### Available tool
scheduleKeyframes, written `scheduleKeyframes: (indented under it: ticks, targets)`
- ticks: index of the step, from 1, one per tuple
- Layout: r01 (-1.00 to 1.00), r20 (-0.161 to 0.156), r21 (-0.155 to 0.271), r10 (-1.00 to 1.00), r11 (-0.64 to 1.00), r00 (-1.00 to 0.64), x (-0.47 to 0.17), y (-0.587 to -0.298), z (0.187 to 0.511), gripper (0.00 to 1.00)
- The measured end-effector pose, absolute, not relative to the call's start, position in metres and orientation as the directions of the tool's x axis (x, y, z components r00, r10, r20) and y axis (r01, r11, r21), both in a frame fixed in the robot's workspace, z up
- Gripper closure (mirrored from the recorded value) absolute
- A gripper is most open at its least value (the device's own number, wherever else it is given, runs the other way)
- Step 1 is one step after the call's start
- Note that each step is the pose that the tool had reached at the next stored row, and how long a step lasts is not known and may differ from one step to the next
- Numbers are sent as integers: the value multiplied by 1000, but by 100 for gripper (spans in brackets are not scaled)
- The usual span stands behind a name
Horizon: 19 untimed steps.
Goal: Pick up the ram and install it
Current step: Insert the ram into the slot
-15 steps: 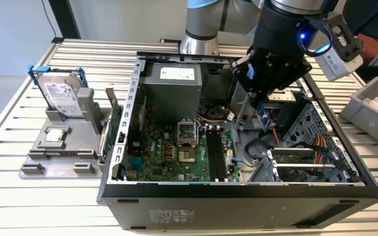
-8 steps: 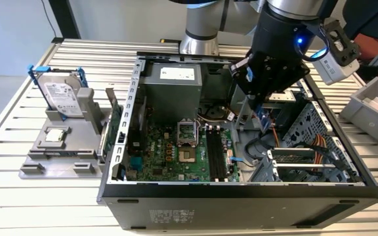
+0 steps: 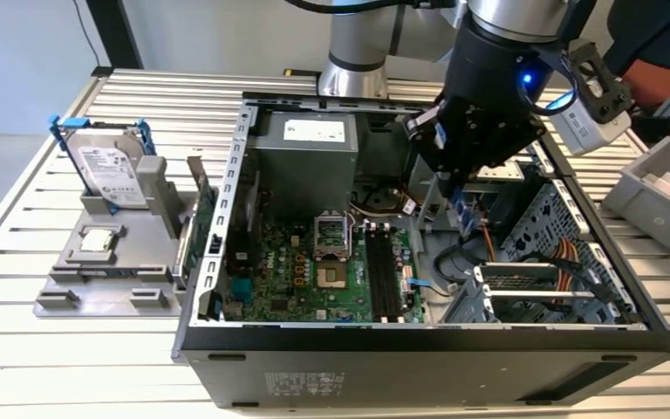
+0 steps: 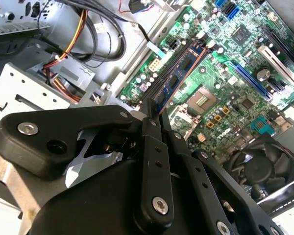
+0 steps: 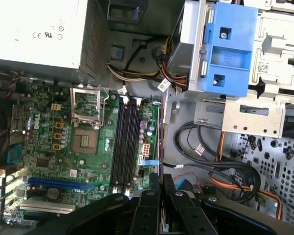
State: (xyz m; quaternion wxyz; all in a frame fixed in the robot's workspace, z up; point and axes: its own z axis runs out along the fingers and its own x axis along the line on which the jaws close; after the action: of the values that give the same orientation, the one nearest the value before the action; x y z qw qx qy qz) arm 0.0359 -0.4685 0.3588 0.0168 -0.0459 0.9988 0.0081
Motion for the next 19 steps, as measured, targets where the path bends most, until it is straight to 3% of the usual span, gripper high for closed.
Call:
scheduleKeyframes:
  ticks: [19]
  targets:
    - [-92, -34, 15, -92, 996, -995, 36, -458, 351, 100]
